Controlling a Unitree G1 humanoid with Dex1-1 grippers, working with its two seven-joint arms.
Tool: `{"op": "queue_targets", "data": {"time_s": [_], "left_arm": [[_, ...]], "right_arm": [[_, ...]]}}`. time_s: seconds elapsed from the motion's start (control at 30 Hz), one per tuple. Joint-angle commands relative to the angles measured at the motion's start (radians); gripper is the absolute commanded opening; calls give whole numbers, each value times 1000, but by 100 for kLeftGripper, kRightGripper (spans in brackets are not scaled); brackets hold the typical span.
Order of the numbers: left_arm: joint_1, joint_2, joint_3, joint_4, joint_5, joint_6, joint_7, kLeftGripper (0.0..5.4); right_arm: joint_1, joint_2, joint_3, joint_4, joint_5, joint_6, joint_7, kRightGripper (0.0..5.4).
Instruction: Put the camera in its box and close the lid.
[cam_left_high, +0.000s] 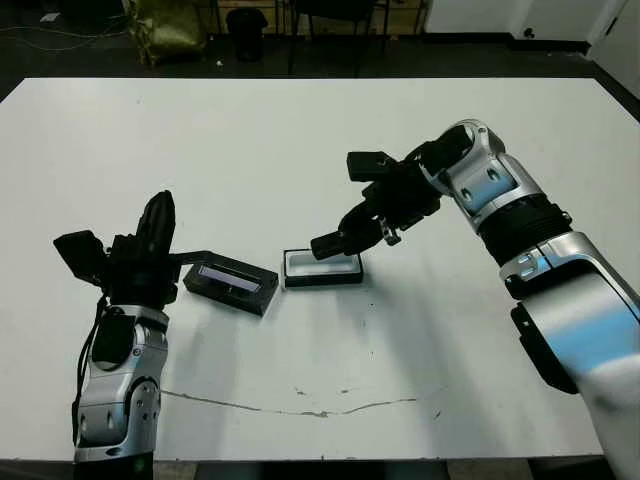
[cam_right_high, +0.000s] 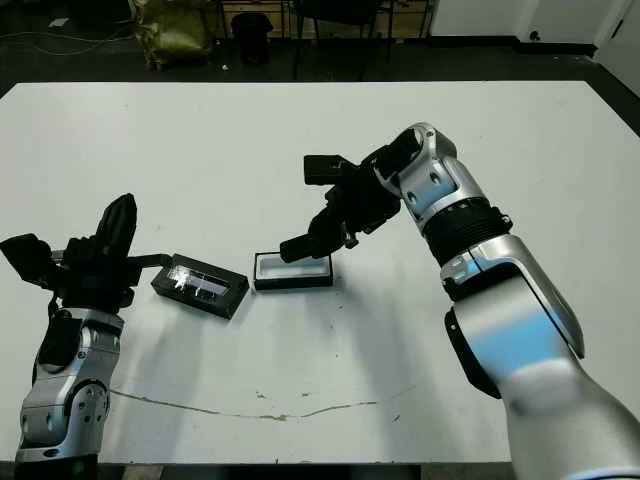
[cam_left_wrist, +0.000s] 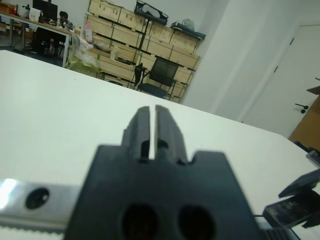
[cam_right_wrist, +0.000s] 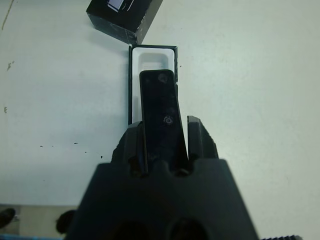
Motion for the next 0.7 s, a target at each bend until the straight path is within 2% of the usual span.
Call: {"op": "queue_targets", "data": {"time_s": [0.03, 0.53, 0.7], "left_arm": [[17, 3, -2, 9, 13, -1, 0, 0], [11, 4, -3, 3, 12, 22, 7, 0], [6, 4, -2, 16, 1, 5, -11, 0]], "right_arm": [[4, -2, 14, -1, -11, -16, 2, 70], [-2, 16, 41, 11, -36, 24, 6, 70], [-1, 21, 45, 14, -43, 5, 5, 70]]}}
